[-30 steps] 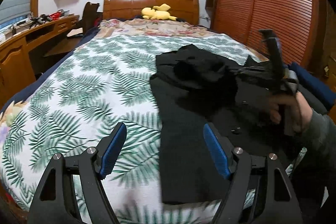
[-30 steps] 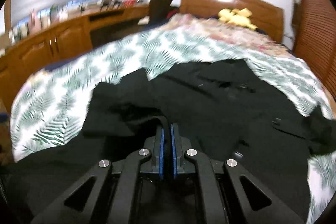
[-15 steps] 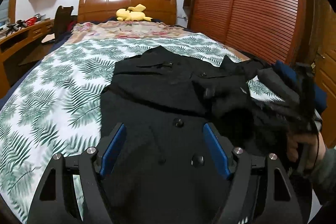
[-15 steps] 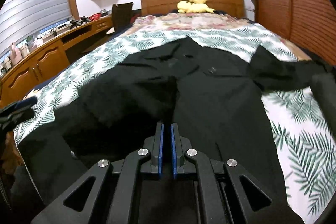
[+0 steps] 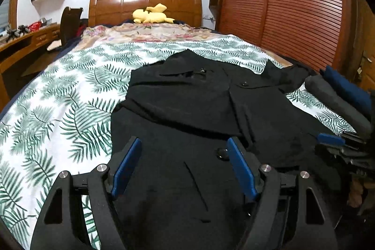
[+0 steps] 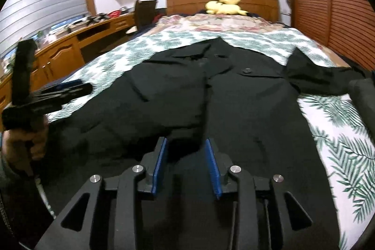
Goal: Fold large clothes
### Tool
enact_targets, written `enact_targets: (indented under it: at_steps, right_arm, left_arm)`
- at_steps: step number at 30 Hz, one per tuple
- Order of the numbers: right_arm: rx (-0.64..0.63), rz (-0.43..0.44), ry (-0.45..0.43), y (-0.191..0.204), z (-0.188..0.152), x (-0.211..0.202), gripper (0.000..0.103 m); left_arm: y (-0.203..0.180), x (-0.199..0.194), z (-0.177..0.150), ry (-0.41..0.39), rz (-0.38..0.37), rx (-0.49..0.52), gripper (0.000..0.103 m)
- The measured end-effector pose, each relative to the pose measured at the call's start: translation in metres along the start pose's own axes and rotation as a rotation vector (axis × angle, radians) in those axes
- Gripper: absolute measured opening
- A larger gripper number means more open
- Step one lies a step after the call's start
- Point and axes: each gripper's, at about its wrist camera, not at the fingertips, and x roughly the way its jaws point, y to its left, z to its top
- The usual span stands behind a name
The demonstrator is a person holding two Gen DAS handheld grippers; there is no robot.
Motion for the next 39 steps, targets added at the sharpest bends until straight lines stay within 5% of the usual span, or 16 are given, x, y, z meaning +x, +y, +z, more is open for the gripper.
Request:
enact_targets:
  at_steps: [10, 21, 23, 28, 39]
  right_arm:
    - [-0.169, 0.092, 0.072, 0.056, -0.008, 0.008, 0.044]
    - [-0.271, 0.063, 0.211, 0.056, 0.006, 0.039, 0.052]
    - [-0.281, 0.060, 0.220, 0.054, 0.010, 0.039, 0.034]
    - [-0.245, 0.051, 0.175, 0.037, 0.022, 0.021, 0.015]
    - [-0.047, -0.076, -0.007, -0.023, 0.049, -0.055, 0.014]
  left_arm:
    - [-0.003, -0.001, -0.006, -0.015, -0.001, 0.018, 0.076]
    - [-0.001, -0.002, -0.008, -0.020, -0.001, 0.008, 0.076]
    - [-0.001, -0.002, -0.008, -0.022, 0.000, 0.010, 0.076]
    - [-0.001, -0.003, -0.008, -0.024, 0.000, 0.008, 0.076]
    - [-0.002, -0.003, -0.009, -0.029, 0.010, 0.014, 0.076]
